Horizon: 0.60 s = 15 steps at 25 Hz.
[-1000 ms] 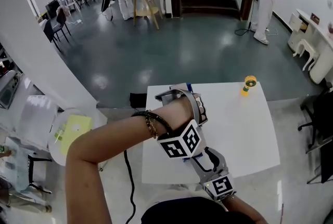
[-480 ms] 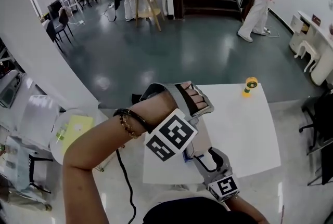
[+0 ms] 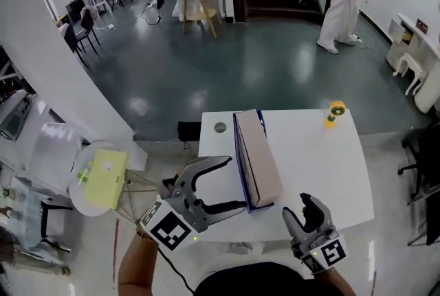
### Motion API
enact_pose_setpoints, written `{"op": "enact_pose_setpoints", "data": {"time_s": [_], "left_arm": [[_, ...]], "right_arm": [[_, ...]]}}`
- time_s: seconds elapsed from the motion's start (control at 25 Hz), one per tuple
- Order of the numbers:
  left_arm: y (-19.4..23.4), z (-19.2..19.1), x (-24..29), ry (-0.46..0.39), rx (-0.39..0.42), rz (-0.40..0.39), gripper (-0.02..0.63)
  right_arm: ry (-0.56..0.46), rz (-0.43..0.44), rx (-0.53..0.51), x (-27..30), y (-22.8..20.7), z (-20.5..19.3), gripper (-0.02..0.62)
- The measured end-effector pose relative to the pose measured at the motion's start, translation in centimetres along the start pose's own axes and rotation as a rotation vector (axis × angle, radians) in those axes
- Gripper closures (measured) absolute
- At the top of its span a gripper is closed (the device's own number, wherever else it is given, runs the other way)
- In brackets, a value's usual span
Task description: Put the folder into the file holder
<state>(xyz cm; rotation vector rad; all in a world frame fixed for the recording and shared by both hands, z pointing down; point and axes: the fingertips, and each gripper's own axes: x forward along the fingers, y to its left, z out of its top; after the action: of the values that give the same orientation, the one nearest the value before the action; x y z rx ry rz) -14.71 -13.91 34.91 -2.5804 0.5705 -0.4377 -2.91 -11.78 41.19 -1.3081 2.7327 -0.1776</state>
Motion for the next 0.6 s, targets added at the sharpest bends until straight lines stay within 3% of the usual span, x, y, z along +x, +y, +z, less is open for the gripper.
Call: {"op": "enact_pose_setpoints", "data": {"time_s": [0.2, 0.4, 0.52, 0.6], "left_arm": [[-3.6, -2.9, -2.3, -0.005, -0.239, 0.16, 0.246], [-4.1, -6.3, -4.4, 0.085, -0.353, 0.418, 0.459], [-3.4, -6.6, -5.9, 0.076, -0.465, 0.582, 0.595], [-3.2, -7.1, -6.5, 0.061, -0.568, 0.655, 0.607]], "right_arm": [[-0.038, -0.034, -0.086, -1.1, -1.3, 1.3, 0.369], [-0.038, -0.07, -0.053, -1.4, -1.6, 1.1, 0.453], [-0.063, -0.105, -0.07, -1.4, -2.4, 1.9, 0.522], [-0.073, -0.13, -0.074, -1.3, -3.1, 2.3, 0.554]]}}
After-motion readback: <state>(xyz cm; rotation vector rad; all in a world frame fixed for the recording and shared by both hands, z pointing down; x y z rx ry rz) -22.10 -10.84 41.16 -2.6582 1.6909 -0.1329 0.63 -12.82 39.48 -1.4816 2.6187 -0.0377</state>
